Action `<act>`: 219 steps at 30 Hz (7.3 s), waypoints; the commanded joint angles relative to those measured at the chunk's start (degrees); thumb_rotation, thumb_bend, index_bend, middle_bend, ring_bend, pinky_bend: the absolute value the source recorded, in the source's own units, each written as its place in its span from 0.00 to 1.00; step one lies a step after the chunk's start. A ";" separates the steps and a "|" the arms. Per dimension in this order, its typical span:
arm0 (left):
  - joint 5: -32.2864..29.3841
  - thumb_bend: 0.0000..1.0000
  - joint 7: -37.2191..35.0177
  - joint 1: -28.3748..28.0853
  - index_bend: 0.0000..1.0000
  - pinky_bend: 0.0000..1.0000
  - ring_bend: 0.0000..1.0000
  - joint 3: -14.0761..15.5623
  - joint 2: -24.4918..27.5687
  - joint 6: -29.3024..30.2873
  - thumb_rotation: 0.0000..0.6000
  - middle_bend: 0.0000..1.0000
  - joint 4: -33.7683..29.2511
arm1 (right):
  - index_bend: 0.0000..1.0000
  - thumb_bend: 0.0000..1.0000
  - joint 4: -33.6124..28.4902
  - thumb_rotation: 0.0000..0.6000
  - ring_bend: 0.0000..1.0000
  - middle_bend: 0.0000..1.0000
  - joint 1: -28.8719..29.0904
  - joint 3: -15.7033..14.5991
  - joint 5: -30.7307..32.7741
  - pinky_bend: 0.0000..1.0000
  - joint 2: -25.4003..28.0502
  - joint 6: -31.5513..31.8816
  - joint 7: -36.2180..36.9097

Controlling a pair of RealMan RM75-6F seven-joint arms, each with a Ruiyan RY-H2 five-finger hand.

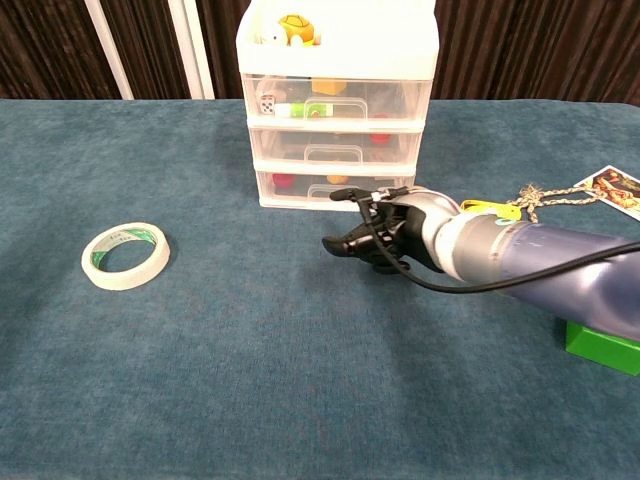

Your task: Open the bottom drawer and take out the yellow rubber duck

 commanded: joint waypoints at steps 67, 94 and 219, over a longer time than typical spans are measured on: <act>-2.56 0.61 -0.03 -0.52 0.05 0.00 0.00 -0.77 1.12 -1.21 1.00 0.00 -0.75 | 0.00 0.54 18.38 1.00 0.96 0.88 9.42 8.28 14.99 0.99 -11.38 -5.60 -8.25; -3.80 0.61 0.29 -0.61 0.05 0.00 0.00 -1.20 1.18 -1.50 1.00 0.00 -0.99 | 0.05 0.55 19.11 1.00 0.97 0.88 8.24 8.32 9.01 0.99 -11.95 -9.04 -4.30; -3.88 0.61 0.45 -0.53 0.05 0.00 0.00 -1.15 1.07 -1.41 1.00 0.00 -0.89 | 0.25 0.56 -12.79 1.00 1.00 0.91 8.22 -4.13 14.71 1.00 8.22 4.48 -30.09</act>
